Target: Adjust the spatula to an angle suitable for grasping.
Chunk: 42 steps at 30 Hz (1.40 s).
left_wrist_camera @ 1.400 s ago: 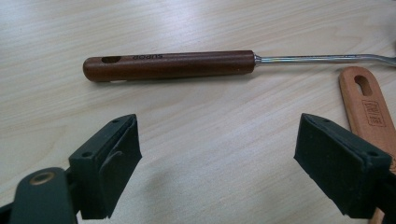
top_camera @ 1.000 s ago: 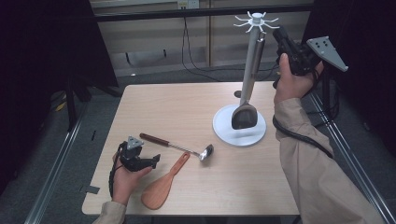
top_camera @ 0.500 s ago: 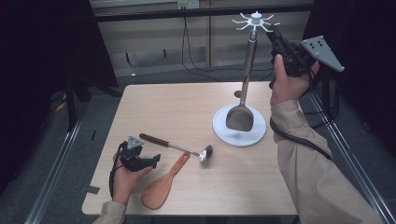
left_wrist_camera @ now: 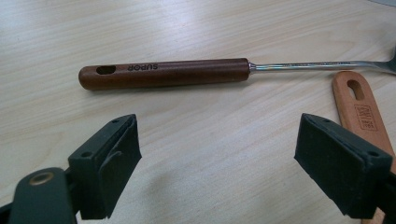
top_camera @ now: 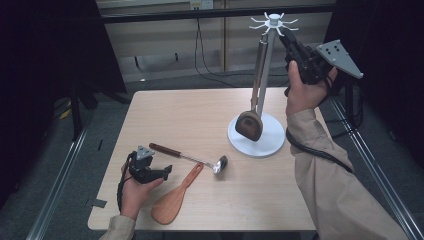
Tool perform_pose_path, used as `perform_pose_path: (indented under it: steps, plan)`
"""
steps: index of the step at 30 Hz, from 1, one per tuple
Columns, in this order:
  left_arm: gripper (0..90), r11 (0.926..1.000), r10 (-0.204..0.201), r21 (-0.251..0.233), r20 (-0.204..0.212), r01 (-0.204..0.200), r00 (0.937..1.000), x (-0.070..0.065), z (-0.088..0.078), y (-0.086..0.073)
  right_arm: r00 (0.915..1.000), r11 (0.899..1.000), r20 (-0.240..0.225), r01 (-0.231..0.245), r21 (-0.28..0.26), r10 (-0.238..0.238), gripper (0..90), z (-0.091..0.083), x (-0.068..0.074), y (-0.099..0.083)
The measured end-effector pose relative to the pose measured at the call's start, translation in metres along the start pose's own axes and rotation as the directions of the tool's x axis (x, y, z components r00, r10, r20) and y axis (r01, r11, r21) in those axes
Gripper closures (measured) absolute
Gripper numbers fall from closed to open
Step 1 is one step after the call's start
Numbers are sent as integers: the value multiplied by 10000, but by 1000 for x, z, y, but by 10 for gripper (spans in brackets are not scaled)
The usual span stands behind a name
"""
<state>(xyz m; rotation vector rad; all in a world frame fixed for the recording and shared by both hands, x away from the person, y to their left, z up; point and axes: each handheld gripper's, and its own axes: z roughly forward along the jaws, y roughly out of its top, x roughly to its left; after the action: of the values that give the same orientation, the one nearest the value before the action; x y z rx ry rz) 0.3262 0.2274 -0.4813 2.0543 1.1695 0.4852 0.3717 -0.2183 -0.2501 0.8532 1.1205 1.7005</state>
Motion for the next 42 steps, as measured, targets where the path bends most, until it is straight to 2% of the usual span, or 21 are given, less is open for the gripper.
perform_pose_path:
  steps: [1, 3, 20, 25, 34, 39, 42]
  plan:
    - [138, 10000, 44, 28, 9, -44, 10000, 0, 0, 0, 10000, 10000, 3, -60, 0, 60, 900, 0, 1, 0]
    - [138, 10000, 2, -10, 0, -2, 10000, 0, 0, 0, 9998, 9998, -43, 182, 79, -182, 900, 0, 1, -1]
    - [138, 10000, 31, -19, -23, -31, 10000, -1, 0, 1, 9998, 9997, -176, 125, 199, -122, 900, 0, 5, -3]
    - [138, 10000, 41, -42, -21, -41, 10000, -1, 0, 1, 9994, 9994, -251, 236, 265, -229, 900, 1, 6, -3]
    - [138, 9999, 142, 56, -5, -142, 9999, -1, 0, 1, 9993, 9990, -307, 240, 372, -228, 900, -3, 4, -3]
    - [138, 10000, 65, -56, -49, -65, 10000, -2, 0, 2, 9996, 9992, -214, 207, 351, -199, 891, -5, 4, -3]
    - [138, 10000, -5, -51, 4, 5, 10000, -2, 1, 1, 9980, 9976, -322, 552, 420, -538, 858, -9, 4, -3]
